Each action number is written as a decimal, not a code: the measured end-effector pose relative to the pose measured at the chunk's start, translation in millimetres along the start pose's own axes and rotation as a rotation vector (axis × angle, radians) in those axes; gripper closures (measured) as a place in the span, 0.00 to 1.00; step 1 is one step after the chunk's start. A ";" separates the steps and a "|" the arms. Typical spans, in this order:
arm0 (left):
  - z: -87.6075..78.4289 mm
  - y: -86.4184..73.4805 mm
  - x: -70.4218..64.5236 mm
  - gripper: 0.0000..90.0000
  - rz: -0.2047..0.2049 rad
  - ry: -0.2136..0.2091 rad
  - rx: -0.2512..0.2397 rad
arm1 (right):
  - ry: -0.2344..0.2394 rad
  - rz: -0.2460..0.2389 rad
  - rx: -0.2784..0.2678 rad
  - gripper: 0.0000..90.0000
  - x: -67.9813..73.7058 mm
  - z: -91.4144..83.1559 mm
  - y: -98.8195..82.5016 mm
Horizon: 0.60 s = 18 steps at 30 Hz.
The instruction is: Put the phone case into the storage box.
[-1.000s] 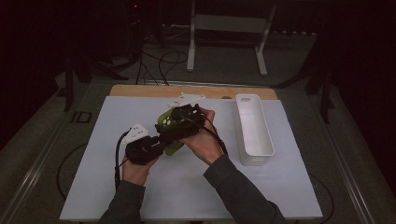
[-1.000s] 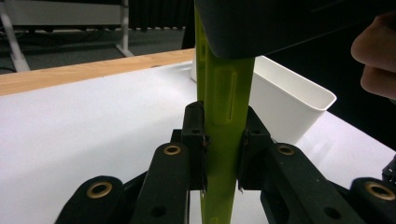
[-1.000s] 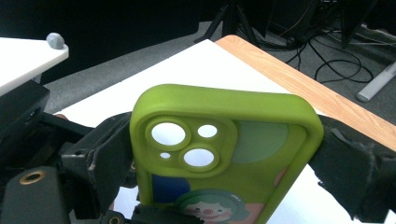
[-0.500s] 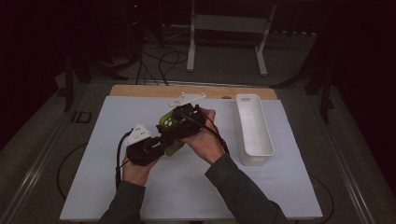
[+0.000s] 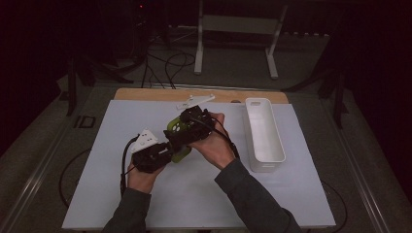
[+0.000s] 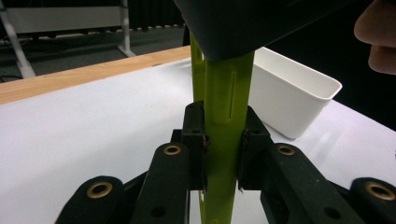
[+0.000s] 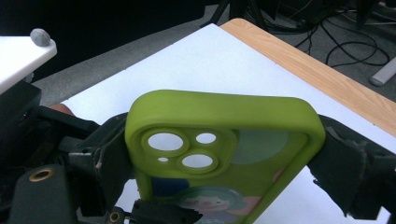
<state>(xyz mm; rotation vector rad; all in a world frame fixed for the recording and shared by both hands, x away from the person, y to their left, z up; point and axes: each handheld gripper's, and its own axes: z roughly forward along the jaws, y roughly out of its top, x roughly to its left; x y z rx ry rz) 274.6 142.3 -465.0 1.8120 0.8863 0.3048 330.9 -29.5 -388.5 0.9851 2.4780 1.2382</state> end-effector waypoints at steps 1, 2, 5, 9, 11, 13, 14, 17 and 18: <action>-0.1 0.0 0.0 0.86 0.000 -0.001 0.000 | 0.000 -0.001 0.001 0.15 -0.5 0.0 -0.1; -0.2 0.0 0.1 0.86 0.002 -0.003 -0.001 | 0.004 -0.001 0.001 0.15 -1.1 0.0 -0.1; -0.4 0.1 0.0 0.86 0.003 -0.007 -0.003 | 0.016 0.004 0.005 0.14 -2.3 -0.2 -0.2; 0.1 0.1 -0.1 0.86 0.001 -0.014 -0.005 | 0.018 0.002 0.004 0.14 -2.9 -0.3 -0.6; 0.3 0.1 -0.4 0.86 0.003 -0.019 -0.005 | 0.021 0.005 0.007 0.14 -3.4 -0.2 -0.7; 0.4 0.2 -0.3 0.86 0.004 -0.021 -0.003 | 0.026 0.012 0.011 0.14 -4.3 0.4 -0.9; 0.5 0.1 -0.3 0.86 0.003 -0.022 -0.004 | 0.026 0.012 0.011 0.14 -4.3 0.4 -0.9; 0.6 0.1 -0.4 0.86 0.002 -0.020 -0.001 | 0.030 0.015 0.014 0.15 -4.5 0.5 -1.0; 0.8 0.0 -0.6 0.86 0.004 -0.019 0.000 | 0.030 0.015 0.016 0.15 -4.5 0.4 -1.2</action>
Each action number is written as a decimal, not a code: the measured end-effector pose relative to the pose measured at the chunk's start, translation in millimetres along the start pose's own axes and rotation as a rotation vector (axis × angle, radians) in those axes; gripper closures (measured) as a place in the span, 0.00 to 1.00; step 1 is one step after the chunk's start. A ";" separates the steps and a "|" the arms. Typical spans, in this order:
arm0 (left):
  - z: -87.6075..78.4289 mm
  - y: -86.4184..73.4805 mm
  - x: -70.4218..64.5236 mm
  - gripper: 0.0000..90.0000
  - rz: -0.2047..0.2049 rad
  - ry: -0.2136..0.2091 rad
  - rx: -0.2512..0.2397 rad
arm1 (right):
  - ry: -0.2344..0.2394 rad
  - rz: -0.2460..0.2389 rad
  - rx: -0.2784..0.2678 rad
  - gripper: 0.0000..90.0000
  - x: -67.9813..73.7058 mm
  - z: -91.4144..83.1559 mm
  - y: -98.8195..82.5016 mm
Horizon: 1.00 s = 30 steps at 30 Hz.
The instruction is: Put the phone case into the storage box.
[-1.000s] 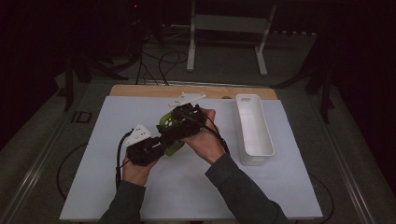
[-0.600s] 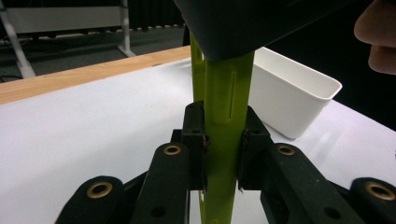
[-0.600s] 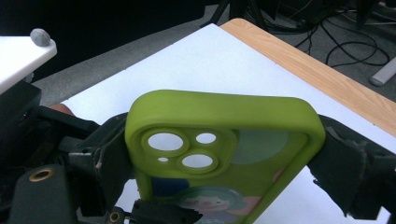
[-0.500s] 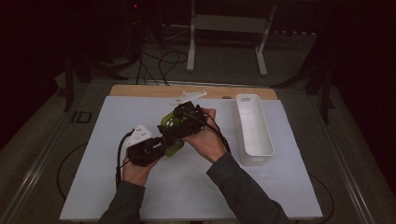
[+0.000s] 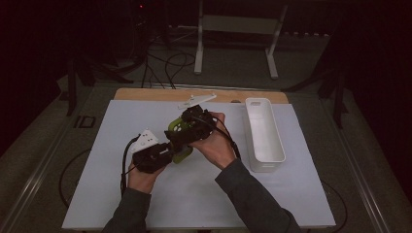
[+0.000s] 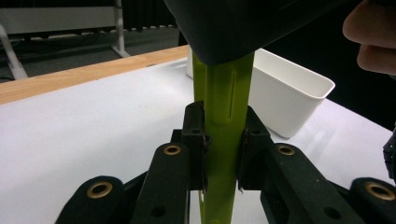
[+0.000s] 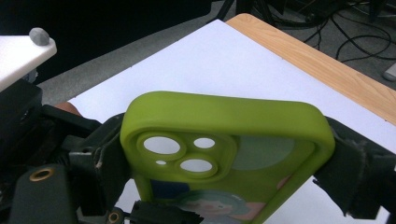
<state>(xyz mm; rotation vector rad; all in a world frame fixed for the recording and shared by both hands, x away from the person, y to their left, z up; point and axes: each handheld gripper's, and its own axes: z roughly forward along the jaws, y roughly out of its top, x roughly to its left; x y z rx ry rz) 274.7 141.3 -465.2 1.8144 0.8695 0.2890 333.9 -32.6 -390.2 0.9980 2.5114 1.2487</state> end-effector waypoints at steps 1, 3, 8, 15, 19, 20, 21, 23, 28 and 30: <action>0.2 0.0 -0.2 0.86 0.001 0.002 0.001 | 0.000 0.000 0.000 0.15 0.0 0.0 0.0; 1.1 -0.2 -0.8 0.86 0.000 0.006 0.002 | -0.003 -0.001 0.002 0.15 -0.2 -0.1 -0.4; 3.3 -0.5 -1.9 0.86 0.000 0.017 0.006 | -0.016 -0.006 0.004 0.16 0.5 -0.2 -1.2; 6.1 -0.1 -1.9 0.85 -0.009 0.019 0.020 | -0.024 -0.022 0.007 0.17 1.1 -0.4 -0.7; 7.7 -0.7 -1.4 0.74 -0.013 0.025 0.033 | -0.026 -0.021 0.005 0.17 1.7 -0.7 -0.6; 7.6 -0.7 -1.3 0.71 -0.014 0.026 0.032 | -0.027 -0.023 0.005 0.17 1.7 -0.8 -0.6; 7.6 -0.5 -1.0 0.67 -0.018 0.036 0.034 | -0.027 -0.023 0.005 0.17 1.9 -0.8 -0.5; 7.8 -0.5 -0.6 0.58 -0.025 0.039 0.036 | -0.030 -0.024 0.005 0.17 2.0 -0.9 -0.4; 8.3 -1.4 -3.5 0.47 -0.011 0.085 0.047 | -0.036 -0.021 -0.001 0.17 1.7 -2.1 -0.1; 8.4 -1.4 -3.8 0.32 -0.014 0.089 0.045 | -0.040 -0.021 -0.003 0.17 1.2 -2.9 0.0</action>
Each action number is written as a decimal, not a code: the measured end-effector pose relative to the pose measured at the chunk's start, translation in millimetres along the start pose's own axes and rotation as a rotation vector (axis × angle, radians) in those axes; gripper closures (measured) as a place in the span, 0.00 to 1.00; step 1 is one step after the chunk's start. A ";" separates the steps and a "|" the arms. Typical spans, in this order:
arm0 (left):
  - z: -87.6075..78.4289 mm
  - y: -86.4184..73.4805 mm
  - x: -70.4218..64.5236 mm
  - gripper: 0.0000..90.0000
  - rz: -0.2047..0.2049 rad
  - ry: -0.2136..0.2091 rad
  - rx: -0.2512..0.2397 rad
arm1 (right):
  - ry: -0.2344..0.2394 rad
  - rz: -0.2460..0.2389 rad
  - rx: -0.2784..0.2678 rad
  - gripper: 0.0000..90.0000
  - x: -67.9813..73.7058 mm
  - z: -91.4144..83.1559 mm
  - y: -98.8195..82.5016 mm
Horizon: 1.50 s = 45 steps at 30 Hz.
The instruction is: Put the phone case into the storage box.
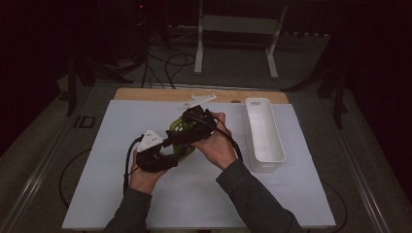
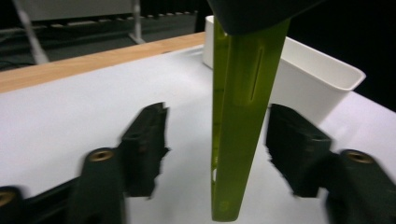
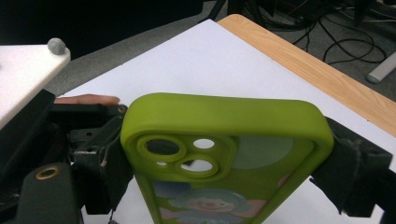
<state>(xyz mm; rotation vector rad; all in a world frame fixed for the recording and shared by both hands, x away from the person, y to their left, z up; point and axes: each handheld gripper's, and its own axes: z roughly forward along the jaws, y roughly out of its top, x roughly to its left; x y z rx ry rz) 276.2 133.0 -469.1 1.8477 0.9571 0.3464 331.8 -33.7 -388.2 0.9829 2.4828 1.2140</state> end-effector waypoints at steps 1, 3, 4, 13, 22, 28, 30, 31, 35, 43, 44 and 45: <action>0.2 0.1 -0.7 0.32 0.003 0.015 0.000 | 0.000 0.000 0.002 0.17 -0.1 -0.4 0.1; 0.4 0.0 -1.7 0.20 0.008 0.025 0.005 | -0.006 0.003 -0.003 0.17 -0.3 -1.2 0.2; 0.6 -0.1 -2.2 0.18 0.015 0.032 0.010 | -0.007 0.004 -0.003 0.17 -0.4 -1.5 0.3; 1.9 -1.9 -5.6 0.05 0.043 0.044 0.029 | -0.024 0.016 0.004 0.17 -2.3 -2.7 0.9; 0.7 -6.1 -5.5 0.03 0.054 0.046 0.032 | -0.039 0.018 0.010 0.17 -3.4 -5.9 2.5; -2.7 -7.2 -3.3 0.03 0.055 0.052 0.027 | -0.045 0.020 0.012 0.17 -6.0 -6.7 3.3; -3.5 -8.1 -2.6 0.03 0.055 0.056 0.027 | -0.048 0.020 0.013 0.17 -6.7 -6.5 3.3; -4.0 -8.6 -2.0 0.03 0.054 0.054 0.029 | -0.049 0.020 0.014 0.17 -7.0 -6.5 3.3; -4.9 -10.7 -0.1 0.02 0.055 0.049 0.034 | -0.053 0.026 0.016 0.17 -8.2 -6.8 3.6; -9.4 -12.2 2.0 0.01 0.062 0.041 0.036 | -0.068 0.042 0.010 0.17 -12.5 -9.9 5.4; -9.6 -13.0 2.2 0.01 0.060 0.041 0.037 | -0.069 0.040 0.010 0.17 -13.1 -10.4 5.6; -9.9 -13.7 2.8 0.01 0.062 0.042 0.037 | -0.070 0.039 0.009 0.17 -13.9 -10.9 5.8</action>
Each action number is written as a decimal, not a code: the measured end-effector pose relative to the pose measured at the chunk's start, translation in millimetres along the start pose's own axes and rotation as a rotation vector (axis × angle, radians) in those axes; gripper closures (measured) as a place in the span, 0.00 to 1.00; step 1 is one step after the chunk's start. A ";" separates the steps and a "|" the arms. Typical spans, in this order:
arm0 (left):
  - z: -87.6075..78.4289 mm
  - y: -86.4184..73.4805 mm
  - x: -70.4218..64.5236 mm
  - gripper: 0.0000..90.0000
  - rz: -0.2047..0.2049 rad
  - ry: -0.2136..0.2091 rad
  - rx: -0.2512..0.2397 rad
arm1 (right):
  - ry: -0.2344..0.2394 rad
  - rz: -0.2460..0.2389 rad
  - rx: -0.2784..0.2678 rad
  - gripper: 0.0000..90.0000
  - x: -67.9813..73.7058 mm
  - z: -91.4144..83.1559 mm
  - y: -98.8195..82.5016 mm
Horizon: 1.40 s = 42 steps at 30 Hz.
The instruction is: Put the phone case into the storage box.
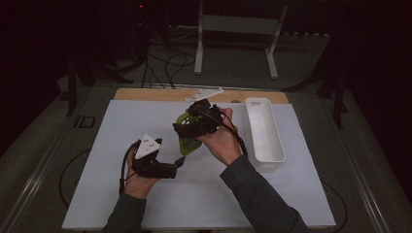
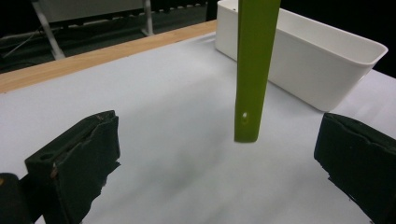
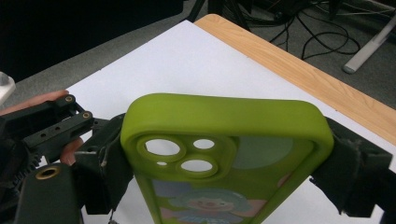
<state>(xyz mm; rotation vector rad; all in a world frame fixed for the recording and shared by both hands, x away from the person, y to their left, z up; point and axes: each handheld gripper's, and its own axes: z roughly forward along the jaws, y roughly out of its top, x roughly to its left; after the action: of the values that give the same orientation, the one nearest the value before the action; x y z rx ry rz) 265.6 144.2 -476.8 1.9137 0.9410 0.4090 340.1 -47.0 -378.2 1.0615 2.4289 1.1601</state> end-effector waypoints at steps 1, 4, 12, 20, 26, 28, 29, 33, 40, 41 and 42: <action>-0.4 -0.9 0.3 0.01 -0.003 -0.001 -0.002 | -0.003 0.002 -0.001 0.17 -0.5 -0.2 0.1; -1.7 -3.0 1.8 0.01 -0.006 0.003 -0.003 | -0.011 0.008 0.003 0.17 -2.6 -0.9 0.3; -5.1 -8.0 4.5 0.01 -0.003 0.010 -0.002 | -0.024 0.020 0.003 0.17 -9.4 -1.6 0.0; -9.4 -13.4 6.8 0.01 0.001 0.012 -0.004 | -0.037 0.029 0.002 0.17 -15.8 -3.9 0.5; -12.4 -15.8 8.3 0.00 0.006 0.016 -0.003 | -0.050 0.034 0.004 0.17 -18.7 -5.4 0.9; -13.4 -16.8 8.6 0.00 0.009 0.017 -0.004 | -0.055 0.034 0.003 0.17 -20.4 -5.5 1.0; -13.8 -17.5 8.5 0.00 0.007 0.017 -0.005 | -0.055 0.039 0.005 0.17 -21.1 -5.5 1.1; -15.0 -19.7 9.0 0.00 0.008 0.018 -0.008 | -0.064 0.045 0.007 0.17 -24.3 -5.7 0.8; -17.5 -21.8 9.9 0.00 0.013 0.006 -0.013 | -0.072 0.050 0.009 0.17 -28.2 -7.1 0.8; -17.8 -22.1 10.0 0.00 0.013 0.008 -0.015 | -0.072 0.051 0.009 0.17 -28.7 -7.3 0.9; -18.3 -22.4 9.9 0.00 0.015 0.008 -0.015 | -0.074 0.055 0.009 0.17 -29.0 -7.5 1.0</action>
<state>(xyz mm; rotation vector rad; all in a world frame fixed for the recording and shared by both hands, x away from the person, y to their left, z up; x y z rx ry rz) 250.9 168.8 -487.6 1.9075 0.9274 0.4321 357.3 -71.3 -374.9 1.1596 2.3645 1.1065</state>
